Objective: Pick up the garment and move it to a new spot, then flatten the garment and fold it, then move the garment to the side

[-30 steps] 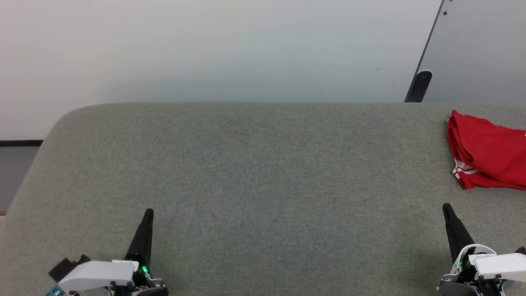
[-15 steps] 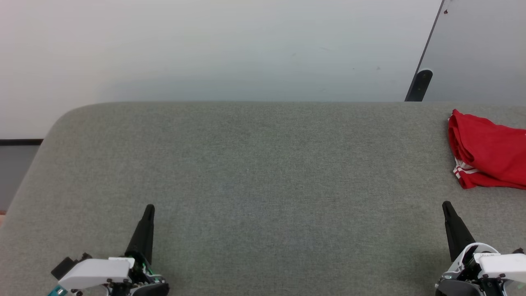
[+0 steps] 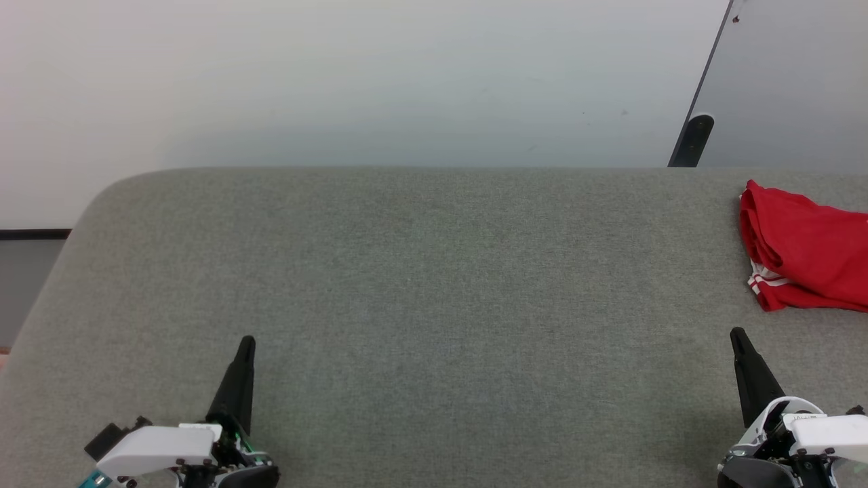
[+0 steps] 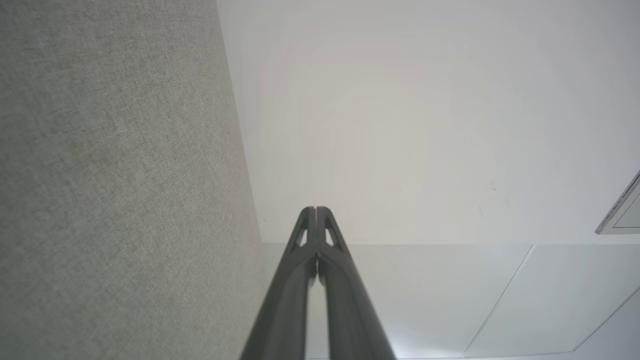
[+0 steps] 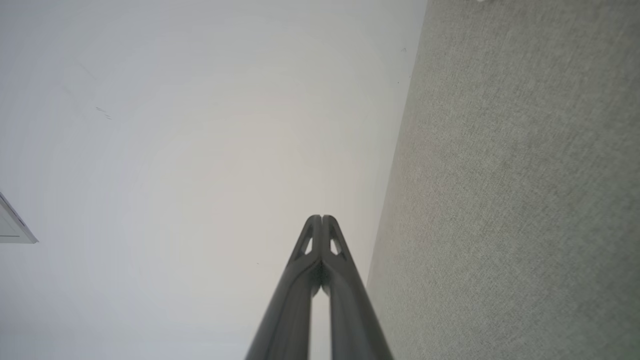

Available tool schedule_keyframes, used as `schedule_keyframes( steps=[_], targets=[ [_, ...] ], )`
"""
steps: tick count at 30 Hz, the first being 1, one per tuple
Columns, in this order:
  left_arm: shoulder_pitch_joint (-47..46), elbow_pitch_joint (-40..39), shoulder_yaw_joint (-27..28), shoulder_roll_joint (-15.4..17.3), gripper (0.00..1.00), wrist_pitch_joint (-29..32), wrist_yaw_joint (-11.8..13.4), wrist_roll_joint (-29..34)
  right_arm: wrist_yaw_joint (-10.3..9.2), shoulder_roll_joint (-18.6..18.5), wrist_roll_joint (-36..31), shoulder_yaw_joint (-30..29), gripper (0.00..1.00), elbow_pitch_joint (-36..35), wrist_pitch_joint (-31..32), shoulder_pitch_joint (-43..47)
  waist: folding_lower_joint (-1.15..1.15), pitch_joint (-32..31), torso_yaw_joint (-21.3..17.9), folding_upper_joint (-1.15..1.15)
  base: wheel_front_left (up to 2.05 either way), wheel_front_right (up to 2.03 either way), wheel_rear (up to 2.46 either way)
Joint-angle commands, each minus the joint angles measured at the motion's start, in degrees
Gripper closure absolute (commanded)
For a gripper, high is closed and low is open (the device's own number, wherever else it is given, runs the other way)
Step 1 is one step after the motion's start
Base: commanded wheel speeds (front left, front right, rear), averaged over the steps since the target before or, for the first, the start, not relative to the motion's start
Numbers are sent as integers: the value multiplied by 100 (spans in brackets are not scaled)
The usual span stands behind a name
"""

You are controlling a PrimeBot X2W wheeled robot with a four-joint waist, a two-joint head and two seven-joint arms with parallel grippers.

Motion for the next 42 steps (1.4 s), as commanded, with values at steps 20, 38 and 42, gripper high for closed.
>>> schedule_keyframes(
  steps=[20, 38, 42],
  targets=[
    [-48, -13, 14, -8, 100, 17, 0, -18, -6, 13, 20, -5, 100, -16, 6, -15, 0, 0, 0, 0, 0, 0, 0],
    [-48, -13, 13, -8, 100, 17, 0, -18, -6, 13, 21, -5, 100, -17, 6, -15, 0, 0, 0, 0, 0, 0, 0],
    [-48, -13, 13, -8, 100, 17, 0, -19, -6, 13, 21, -4, 100, -17, 6, -15, 0, 0, 0, 0, 0, 0, 0]
  ],
)
